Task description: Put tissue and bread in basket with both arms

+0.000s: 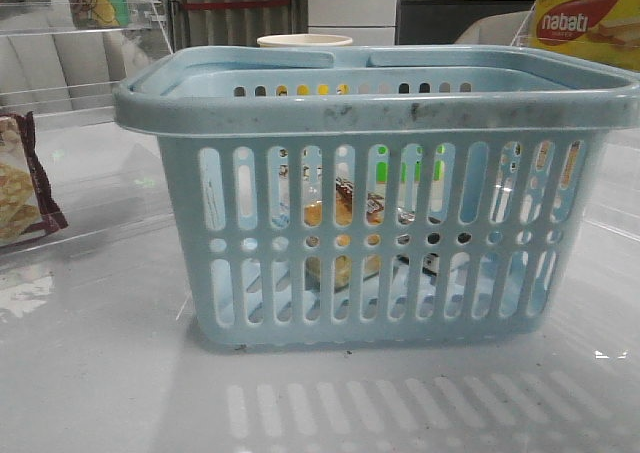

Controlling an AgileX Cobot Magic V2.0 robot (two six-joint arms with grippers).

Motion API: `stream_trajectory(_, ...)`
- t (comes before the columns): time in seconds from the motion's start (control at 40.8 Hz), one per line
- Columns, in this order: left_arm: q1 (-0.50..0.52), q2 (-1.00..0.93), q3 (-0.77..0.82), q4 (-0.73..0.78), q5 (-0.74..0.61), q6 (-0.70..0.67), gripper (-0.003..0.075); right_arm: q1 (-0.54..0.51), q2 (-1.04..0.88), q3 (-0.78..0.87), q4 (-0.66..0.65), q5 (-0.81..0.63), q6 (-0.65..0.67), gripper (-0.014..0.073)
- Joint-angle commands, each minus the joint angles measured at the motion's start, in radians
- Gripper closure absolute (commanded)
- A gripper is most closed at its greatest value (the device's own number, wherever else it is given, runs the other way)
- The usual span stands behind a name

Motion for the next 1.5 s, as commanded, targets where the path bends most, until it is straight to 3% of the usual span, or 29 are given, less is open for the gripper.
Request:
stream_trajectory(0.0,-0.009,-0.144,0.015,-0.017,-0.038,0.001,0.0297,0.000,-0.003,-0.028,-0.005,-0.071,-0.007,0.0043)
stream_trajectory(0.54,-0.009,-0.654,0.481,-0.004,0.045,-0.010,0.0297,0.000,-0.003,-0.028,-0.018,-0.070,-0.007,0.0043)
stream_trajectory(0.712,-0.009,-0.693,0.542,0.113,0.092,-0.161,0.0300,0.000,-0.003,-0.015,-0.065,-0.059,-0.007,0.0043)
stream_trajectory(0.982,-0.009,-0.692,0.565,0.125,0.058,-0.168,0.0302,0.000,-0.004,0.074,-0.065,-0.062,-0.007,0.0048)
stream_trajectory(1.08,-0.009,-0.692,0.565,0.125,0.047,-0.167,0.0355,0.000,-0.004,0.077,-0.065,-0.057,-0.007,0.0127)
stream_trajectory(1.35,-0.009,-0.692,0.565,0.125,0.027,-0.161,0.0594,0.000,-0.004,0.077,-0.065,-0.047,-0.007,0.0486)
stream_trajectory(1.472,-0.009,-0.692,0.565,0.127,0.027,-0.161,0.0629,0.000,-0.004,0.077,-0.065,-0.047,-0.007,0.0536)
